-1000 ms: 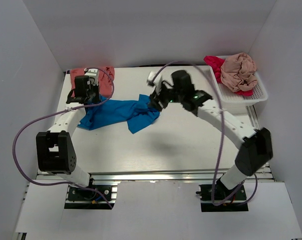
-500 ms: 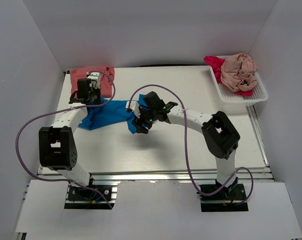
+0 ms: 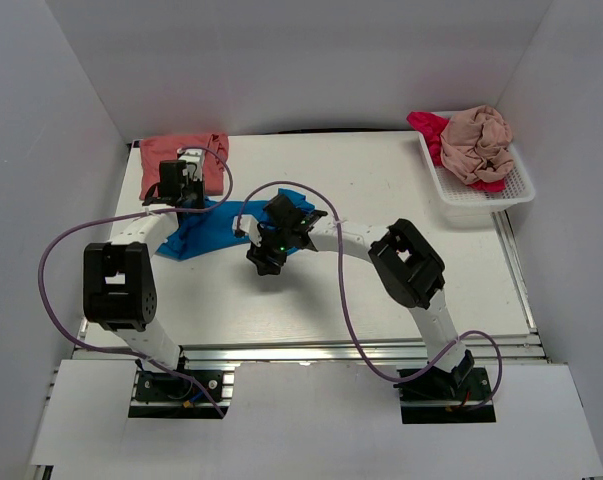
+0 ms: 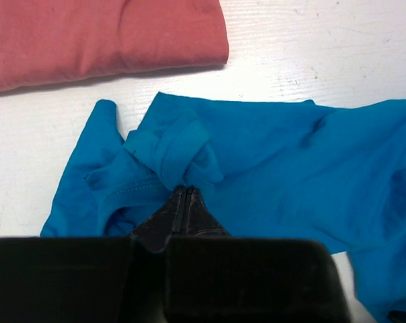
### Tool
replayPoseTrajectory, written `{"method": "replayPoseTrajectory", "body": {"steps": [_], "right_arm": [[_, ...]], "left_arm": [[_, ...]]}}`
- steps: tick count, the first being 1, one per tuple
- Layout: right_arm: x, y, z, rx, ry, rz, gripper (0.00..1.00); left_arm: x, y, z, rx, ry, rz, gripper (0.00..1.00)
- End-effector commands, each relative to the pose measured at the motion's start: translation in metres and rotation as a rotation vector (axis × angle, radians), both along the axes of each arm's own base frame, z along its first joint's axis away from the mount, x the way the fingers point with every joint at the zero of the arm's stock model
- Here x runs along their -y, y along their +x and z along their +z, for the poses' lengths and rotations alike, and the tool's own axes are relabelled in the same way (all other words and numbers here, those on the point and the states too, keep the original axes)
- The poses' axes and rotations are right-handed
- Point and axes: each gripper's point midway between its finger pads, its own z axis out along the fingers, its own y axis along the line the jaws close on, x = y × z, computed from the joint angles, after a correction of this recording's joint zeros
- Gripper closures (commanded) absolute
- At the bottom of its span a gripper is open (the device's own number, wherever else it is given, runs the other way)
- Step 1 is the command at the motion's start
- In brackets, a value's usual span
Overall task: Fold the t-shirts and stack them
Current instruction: Flatten out the tshirt
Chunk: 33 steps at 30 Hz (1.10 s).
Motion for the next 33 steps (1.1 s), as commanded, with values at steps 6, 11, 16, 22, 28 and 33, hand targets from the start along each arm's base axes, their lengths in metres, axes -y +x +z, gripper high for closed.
{"method": "replayPoseTrajectory", "body": {"steps": [6, 11, 16, 22, 28, 33], "right_arm": [[-0.012, 0.01, 0.017, 0.055, 0.041, 0.03, 0.4], [-0.012, 0.014, 0.017, 0.077, 0.036, 0.033, 0.4], [-0.009, 0.015, 0.005, 0.083, 0.016, 0.035, 0.4], [0.002, 0.016, -0.025, 0.091, -0.027, 0.028, 0.39], [0.006, 0.012, -0.042, 0.07, -0.039, 0.03, 0.72], [0.007, 0.009, -0.047, 0.054, -0.047, 0.036, 1.0]], "left_arm": [[0.003, 0.006, 0.01, 0.04, -0.015, -0.013, 1.0], [0.002, 0.007, 0.01, 0.043, -0.016, -0.012, 1.0], [0.003, 0.006, 0.006, 0.034, -0.014, -0.017, 1.0], [0.003, 0.005, 0.004, 0.036, -0.015, -0.019, 1.0], [0.004, 0.005, -0.005, 0.022, -0.02, -0.022, 1.0], [0.005, 0.004, -0.007, 0.013, -0.02, -0.028, 1.0]]}}
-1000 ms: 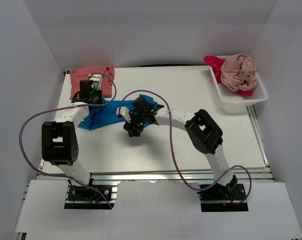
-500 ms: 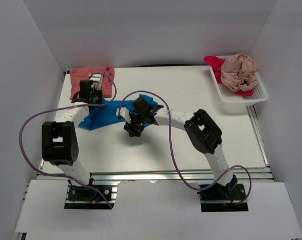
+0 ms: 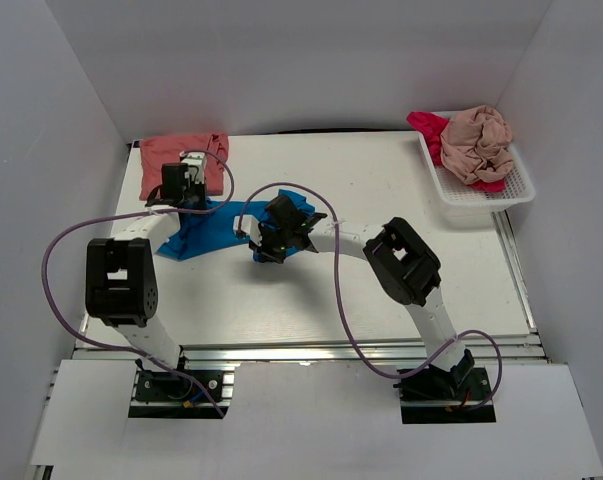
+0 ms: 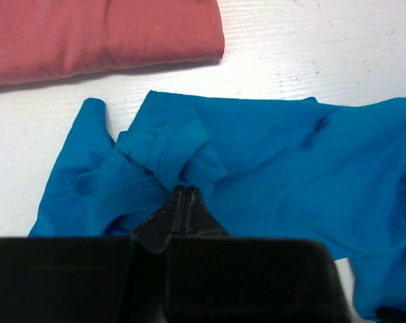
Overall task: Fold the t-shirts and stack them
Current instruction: Flatten out the tshirt
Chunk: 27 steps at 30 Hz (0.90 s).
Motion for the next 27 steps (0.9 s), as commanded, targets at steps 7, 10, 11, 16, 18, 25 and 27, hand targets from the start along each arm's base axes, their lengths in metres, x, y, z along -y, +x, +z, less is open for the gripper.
{"method": "replayPoseTrajectory", "body": {"steps": [7, 10, 11, 16, 18, 25, 27], "right_arm": [[0.025, -0.001, 0.022, -0.002, -0.045, -0.033, 1.0], [0.041, 0.025, 0.101, 0.093, 0.03, -0.106, 1.0], [0.056, 0.038, 0.122, 0.108, 0.039, -0.15, 1.0], [0.121, 0.081, 0.269, 0.307, 0.222, -0.34, 1.0], [0.151, 0.083, 0.303, 0.37, 0.267, -0.397, 1.0], [0.208, 0.054, 0.348, 0.495, 0.346, -0.499, 1.0], [0.219, 0.044, 0.363, 0.525, 0.38, -0.511, 1.0]], "left_arm": [[-0.004, -0.004, 0.015, 0.03, 0.012, -0.003, 1.0], [-0.006, -0.006, 0.021, 0.043, 0.015, 0.001, 1.0], [-0.006, -0.007, 0.027, 0.056, 0.016, 0.003, 1.0], [-0.011, -0.005, 0.053, 0.097, 0.021, 0.034, 1.0], [-0.012, -0.005, 0.075, 0.124, 0.017, 0.039, 1.0], [-0.027, -0.023, 0.154, 0.26, 0.072, 0.101, 1.0], [-0.034, -0.031, 0.163, 0.269, 0.095, 0.128, 1.0]]}}
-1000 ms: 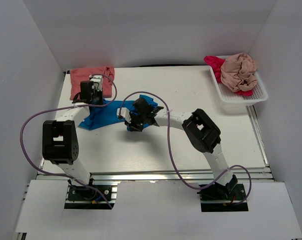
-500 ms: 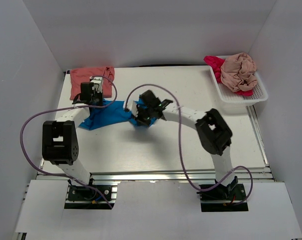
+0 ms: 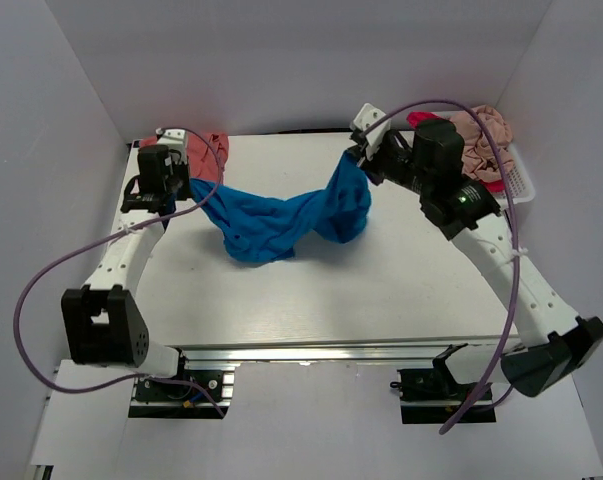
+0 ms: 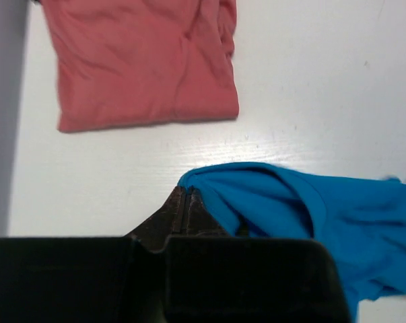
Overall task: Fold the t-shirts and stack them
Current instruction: Flatten out the tshirt
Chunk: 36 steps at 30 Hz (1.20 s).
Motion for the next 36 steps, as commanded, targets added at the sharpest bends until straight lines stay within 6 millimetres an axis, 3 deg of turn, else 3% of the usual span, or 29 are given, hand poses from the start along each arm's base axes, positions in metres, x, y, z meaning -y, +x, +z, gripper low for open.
{"method": "replayPoseTrajectory", "body": {"steps": [1, 5, 8, 14, 17, 20, 21, 25, 28, 32, 36], "right_arm": [[0.013, 0.0, -0.008, -0.016, 0.013, -0.042, 1.0], [0.021, -0.015, 0.011, 0.012, 0.033, -0.037, 1.0], [0.025, -0.026, 0.039, 0.047, 0.064, -0.026, 1.0], [0.049, -0.056, 0.094, 0.172, 0.115, -0.058, 1.0], [0.06, -0.068, 0.106, 0.201, 0.124, -0.074, 1.0], [0.068, -0.078, 0.116, 0.223, 0.138, -0.085, 1.0], [0.07, -0.082, 0.12, 0.231, 0.145, -0.086, 1.0], [0.078, -0.095, 0.138, 0.259, 0.173, -0.094, 1.0], [0.085, -0.103, 0.156, 0.292, 0.198, -0.104, 1.0], [0.091, -0.108, 0.164, 0.312, 0.206, -0.118, 1.0], [0.093, -0.095, 0.155, 0.332, 0.172, -0.157, 1.0]], "left_arm": [[-0.017, -0.015, 0.061, 0.118, 0.047, 0.065, 1.0], [-0.014, -0.024, 0.071, 0.125, 0.025, 0.066, 1.0], [-0.009, -0.028, 0.089, 0.175, -0.003, 0.05, 0.97], [-0.024, -0.044, 0.127, 0.219, 0.073, 0.094, 0.98], [-0.037, -0.052, 0.14, 0.225, 0.117, 0.149, 1.0], [-0.044, -0.069, 0.191, 0.372, 0.111, 0.195, 1.0], [-0.044, -0.086, 0.227, 0.473, 0.092, 0.204, 1.0], [-0.042, -0.124, 0.317, 0.687, 0.028, 0.218, 1.0], [-0.046, -0.139, 0.352, 0.726, 0.018, 0.25, 1.0], [-0.045, -0.152, 0.37, 0.761, 0.014, 0.243, 1.0], [-0.048, -0.146, 0.36, 0.739, 0.035, 0.251, 1.0]]}}
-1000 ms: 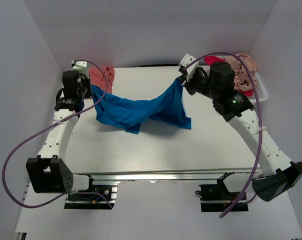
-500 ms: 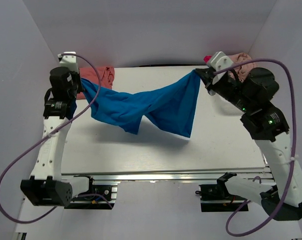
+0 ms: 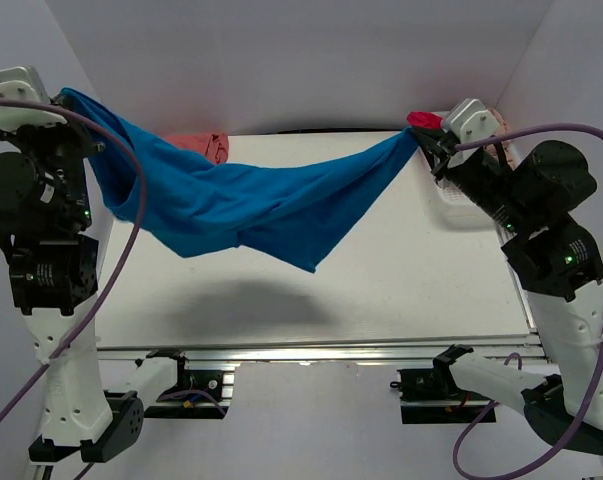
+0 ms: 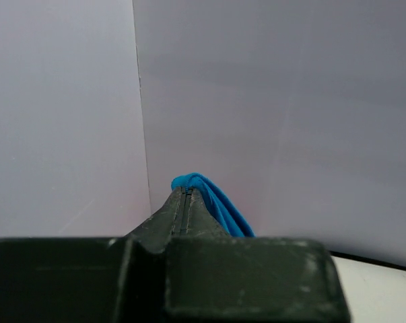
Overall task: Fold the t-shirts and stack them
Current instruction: Flatten out the tshirt
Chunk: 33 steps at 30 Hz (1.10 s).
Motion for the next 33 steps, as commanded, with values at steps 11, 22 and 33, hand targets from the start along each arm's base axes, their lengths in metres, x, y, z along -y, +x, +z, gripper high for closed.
{"method": "replayPoseTrajectory", "body": {"steps": [11, 22, 33], "right_arm": [[0.0, 0.108, -0.075, -0.028, -0.103, -0.188, 1.0], [0.035, 0.235, -0.112, -0.294, -0.034, -0.21, 1.0], [0.029, 0.189, -0.058, -0.214, 0.051, -0.139, 1.0]], "left_arm": [[-0.001, 0.141, -0.151, -0.436, 0.008, 0.014, 1.0], [-0.006, 0.255, -0.193, -0.575, -0.103, -0.032, 1.0], [0.009, 0.189, -0.112, -0.392, -0.135, -0.128, 1.0]]}}
